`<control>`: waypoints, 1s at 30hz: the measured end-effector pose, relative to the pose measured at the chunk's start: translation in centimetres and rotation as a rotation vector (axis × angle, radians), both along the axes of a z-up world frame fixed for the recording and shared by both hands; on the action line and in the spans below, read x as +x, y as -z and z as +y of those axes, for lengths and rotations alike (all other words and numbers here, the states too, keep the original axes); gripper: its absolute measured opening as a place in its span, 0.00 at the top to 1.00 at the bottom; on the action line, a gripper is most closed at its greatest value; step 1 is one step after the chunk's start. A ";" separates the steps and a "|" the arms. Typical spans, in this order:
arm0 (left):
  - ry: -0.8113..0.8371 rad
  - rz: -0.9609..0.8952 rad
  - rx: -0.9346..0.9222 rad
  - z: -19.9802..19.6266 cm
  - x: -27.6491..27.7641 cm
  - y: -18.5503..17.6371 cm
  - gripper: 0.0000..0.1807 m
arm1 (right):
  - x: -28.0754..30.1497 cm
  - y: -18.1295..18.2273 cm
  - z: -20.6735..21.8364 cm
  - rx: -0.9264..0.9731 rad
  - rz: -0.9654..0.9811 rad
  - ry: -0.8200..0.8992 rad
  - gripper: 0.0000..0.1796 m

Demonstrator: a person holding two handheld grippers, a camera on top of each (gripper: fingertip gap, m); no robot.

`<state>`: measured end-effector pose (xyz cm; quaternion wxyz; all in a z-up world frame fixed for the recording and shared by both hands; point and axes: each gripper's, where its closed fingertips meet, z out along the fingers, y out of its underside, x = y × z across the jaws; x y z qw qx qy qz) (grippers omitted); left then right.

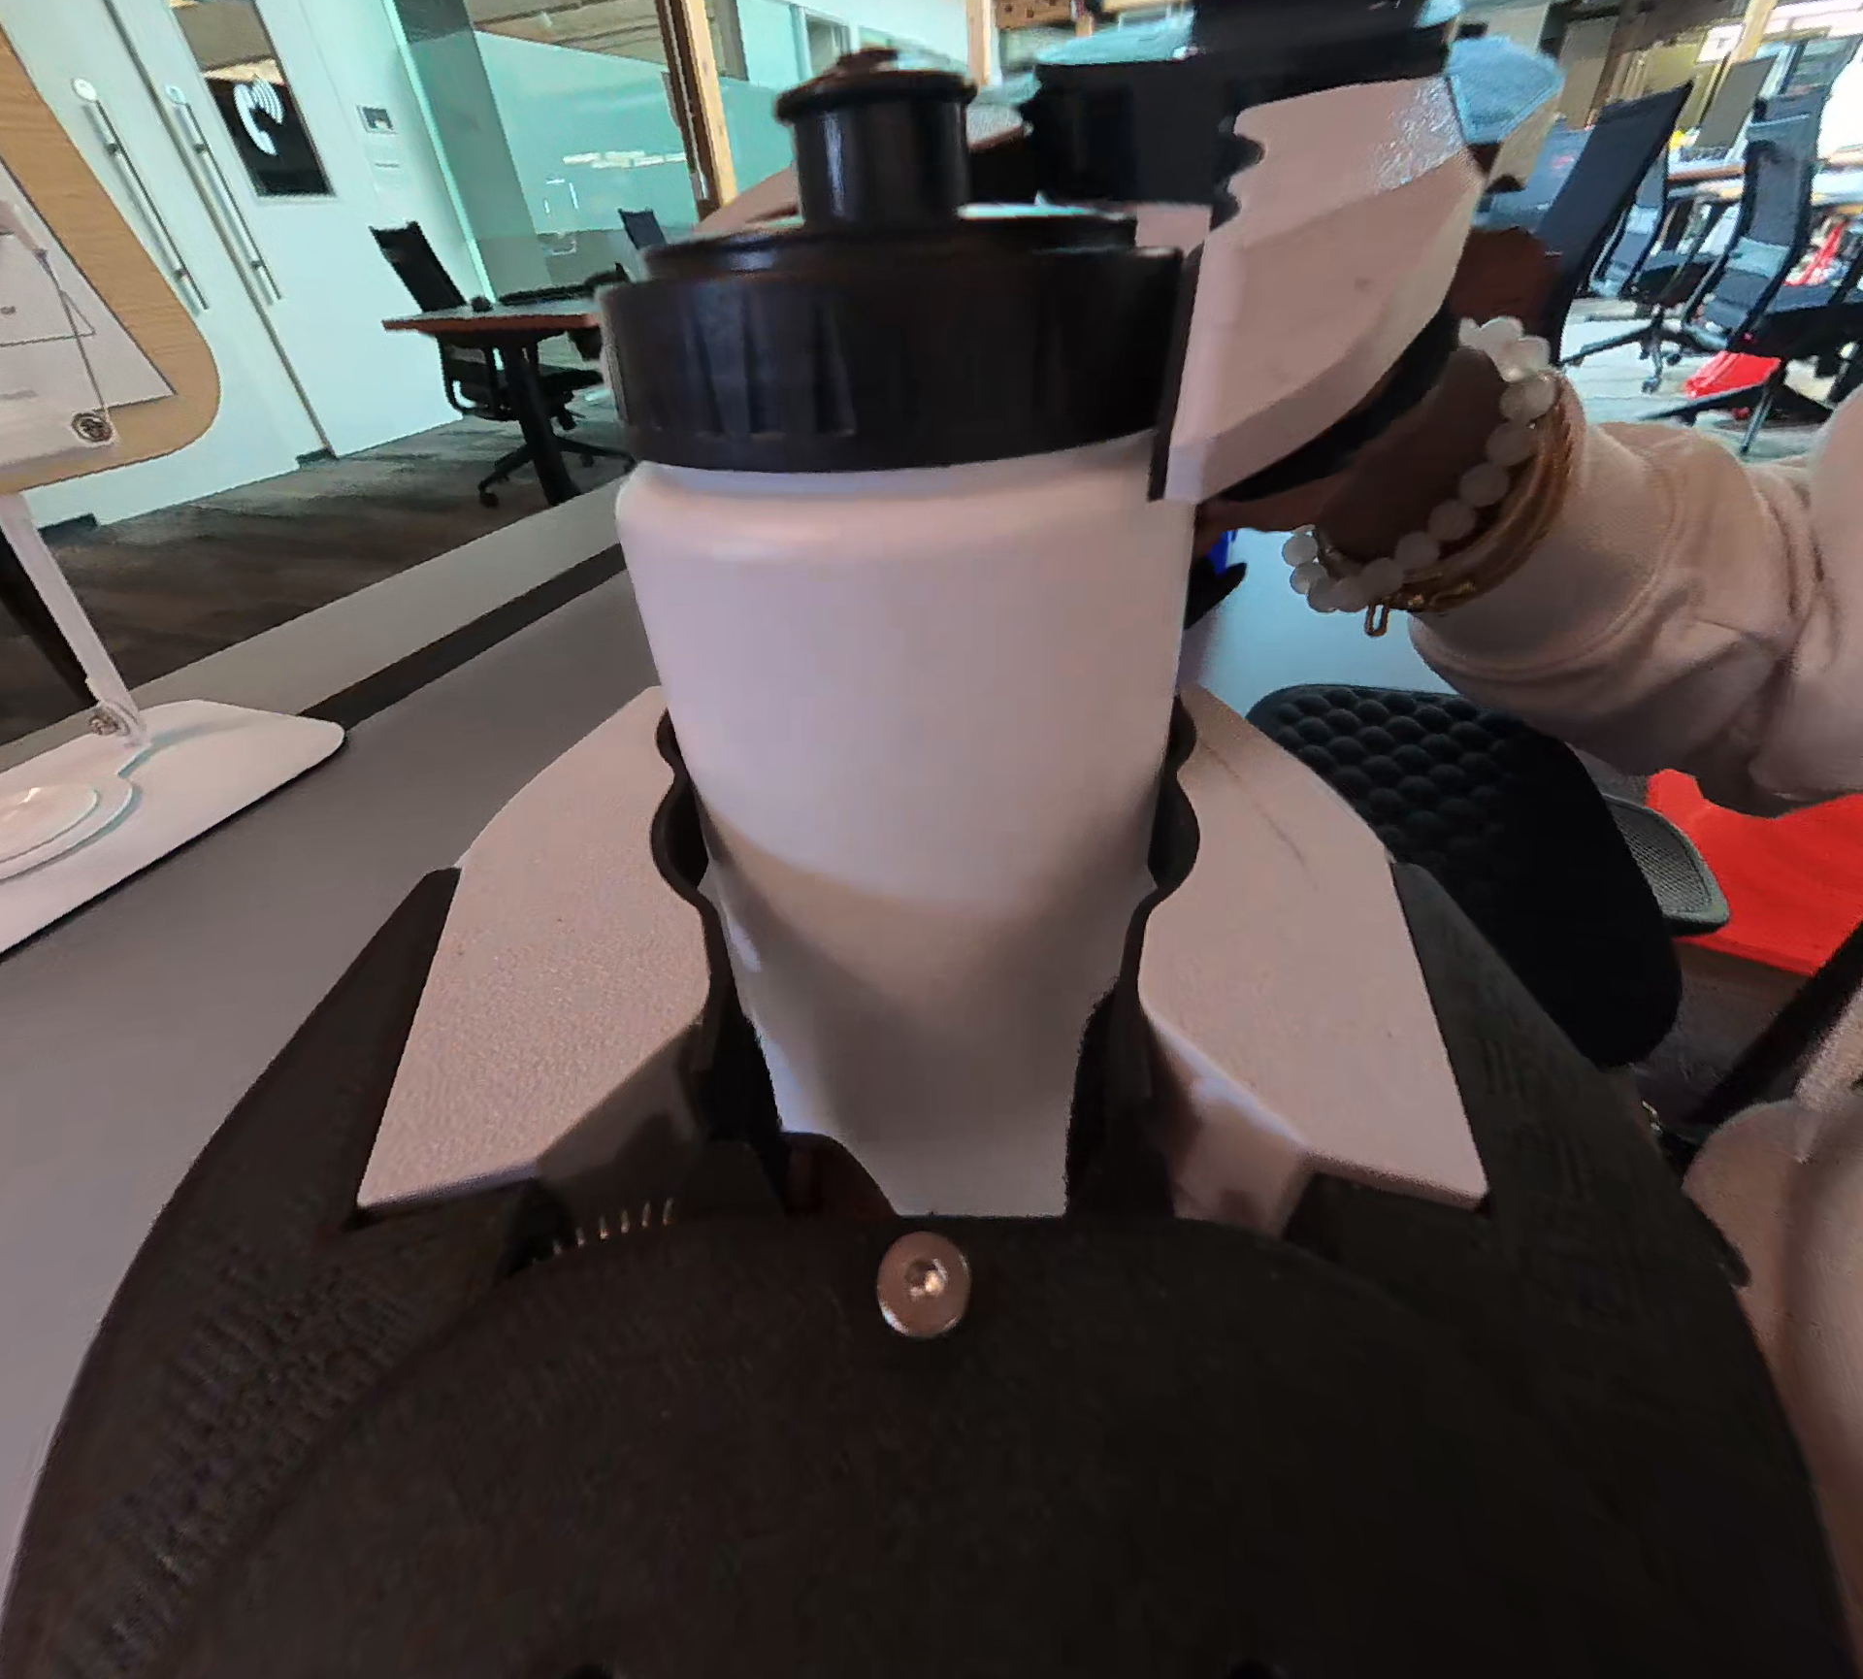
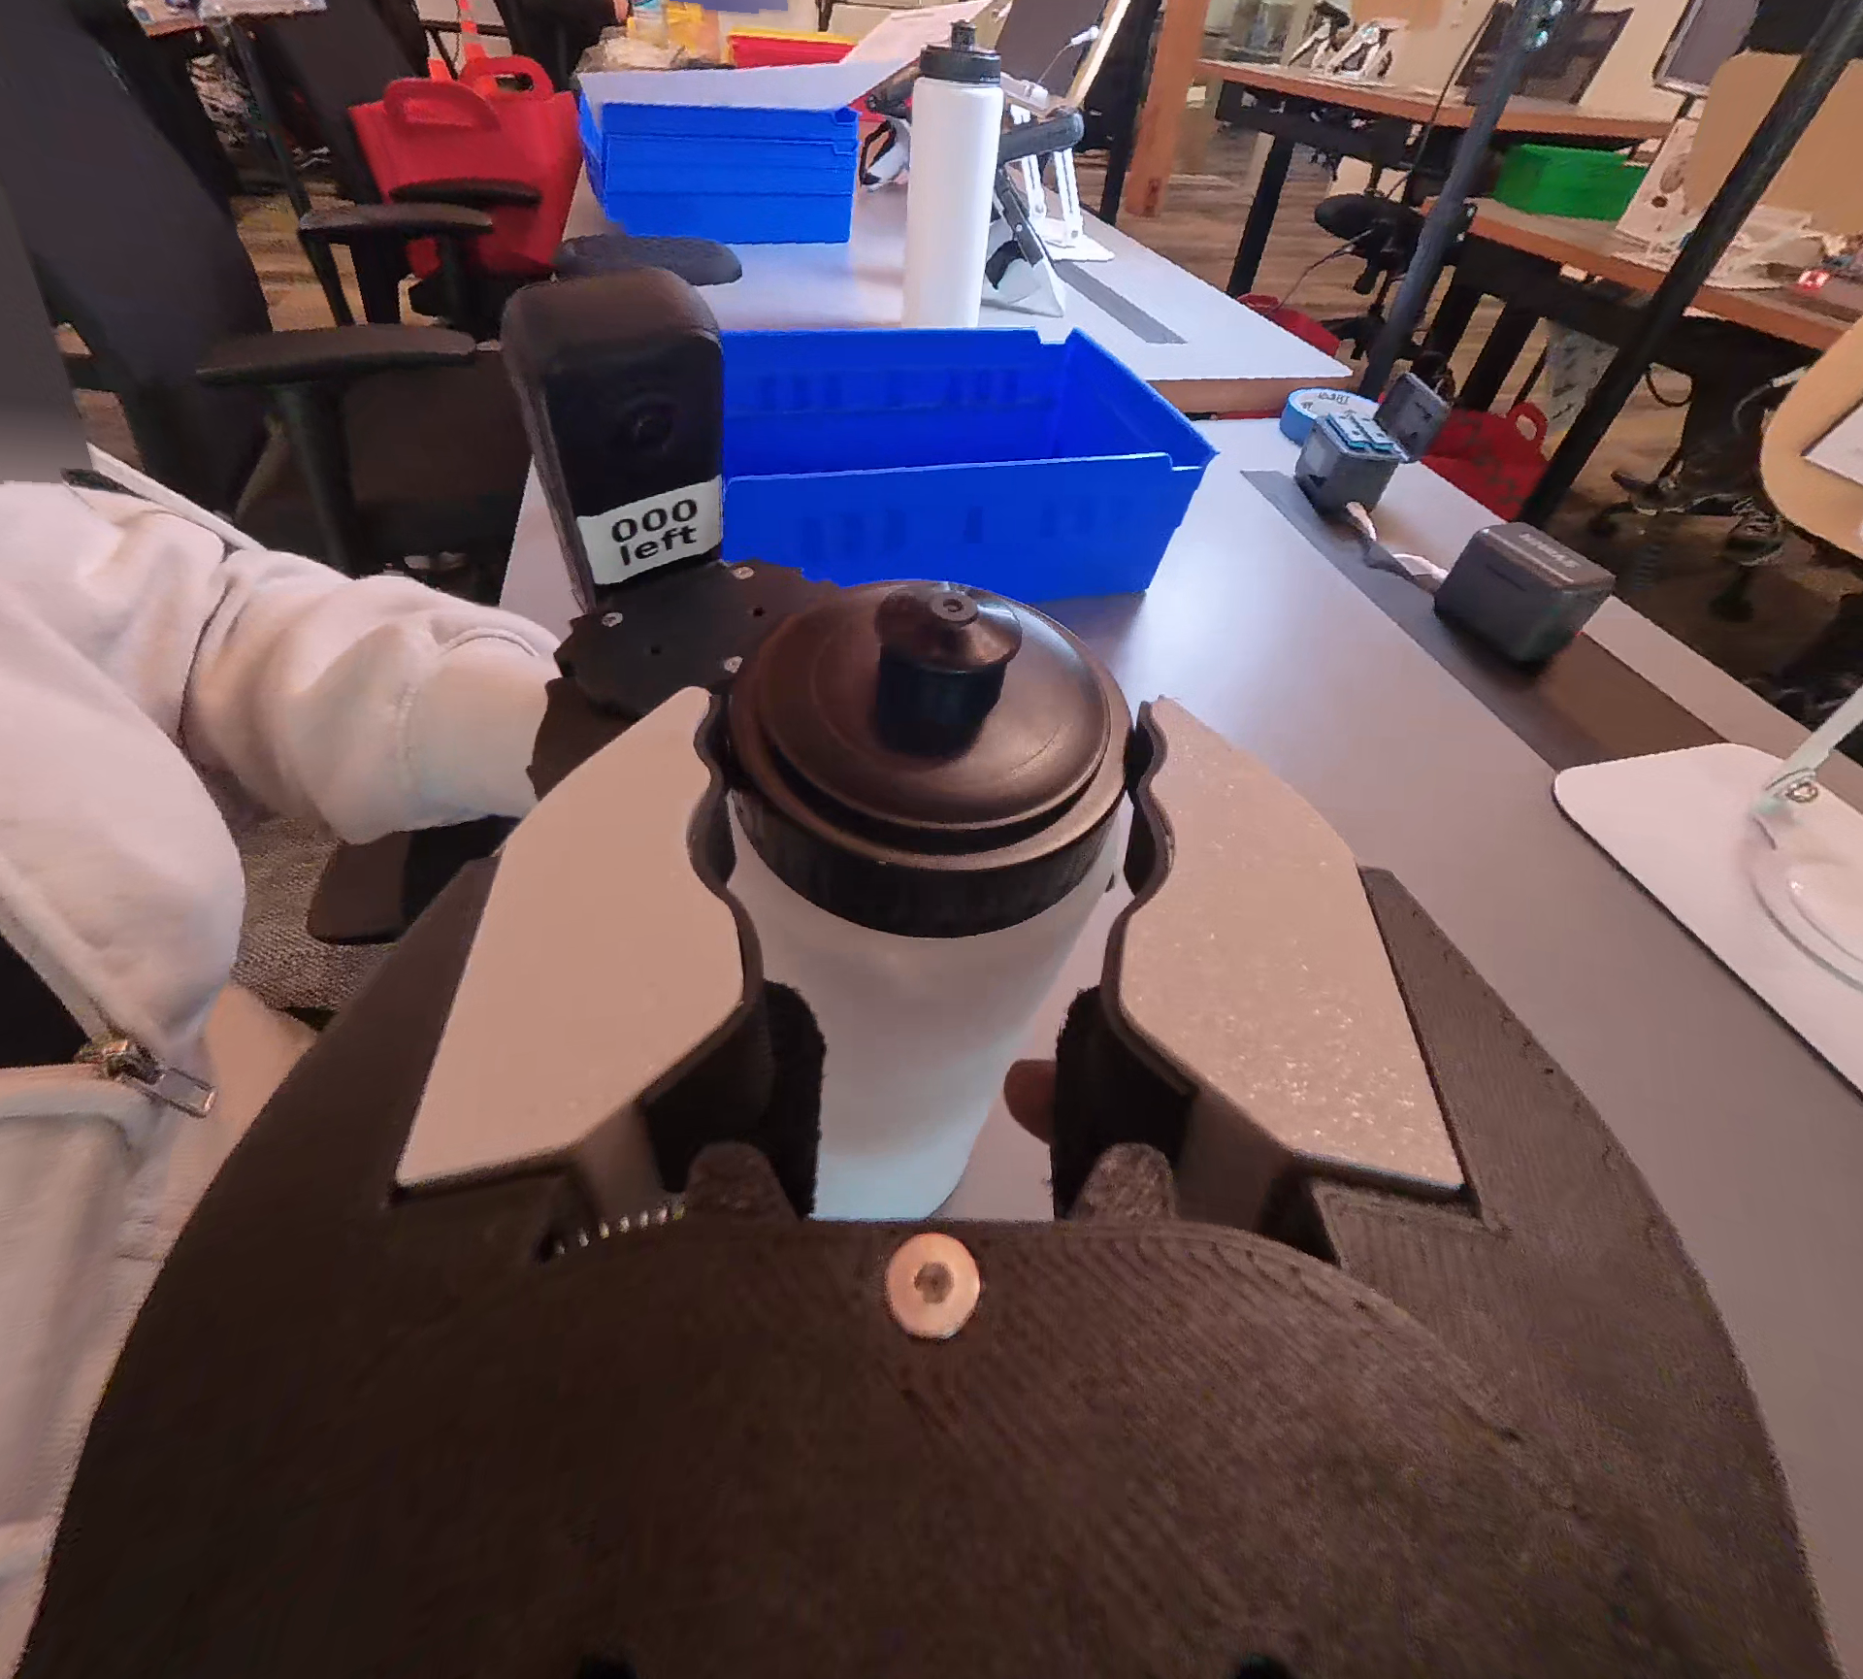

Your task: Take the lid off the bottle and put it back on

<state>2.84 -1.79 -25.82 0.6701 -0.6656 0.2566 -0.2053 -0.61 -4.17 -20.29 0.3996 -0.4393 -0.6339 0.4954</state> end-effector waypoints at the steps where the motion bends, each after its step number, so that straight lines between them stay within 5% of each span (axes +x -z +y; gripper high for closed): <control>1: -0.013 0.017 -0.012 0.1 -0.2 0.1 0.48 | 0.0 0.0 -0.1 0.010 -0.002 0.006 0.57; 3: -0.094 0.066 -0.018 0.7 -1.3 0.0 0.22 | 0.0 0.0 -0.2 0.024 -0.001 0.012 0.57; 4: -0.114 0.101 -0.035 0.8 -1.6 0.1 0.20 | -0.1 0.0 -0.2 0.024 -0.001 0.019 0.57; 9: -0.108 0.159 -0.023 1.1 -1.3 -0.4 0.21 | -0.2 0.1 -0.3 0.024 -0.006 0.053 0.57; 13: 0.012 0.239 -0.088 0.5 0.3 1.2 0.42 | -0.4 0.1 -0.5 0.032 -0.001 0.081 0.58; 20: 0.164 0.202 -0.098 0.0 1.4 1.3 0.46 | 0.2 0.1 -0.5 0.028 0.019 0.027 0.58; 25: 0.299 0.178 -0.075 -0.8 2.2 1.2 0.46 | 0.6 0.0 -1.1 0.006 0.064 -0.143 0.58; 30: 0.404 0.172 -0.070 -1.8 3.6 1.3 0.46 | 2.3 -0.3 -2.7 -0.072 0.156 -0.525 0.58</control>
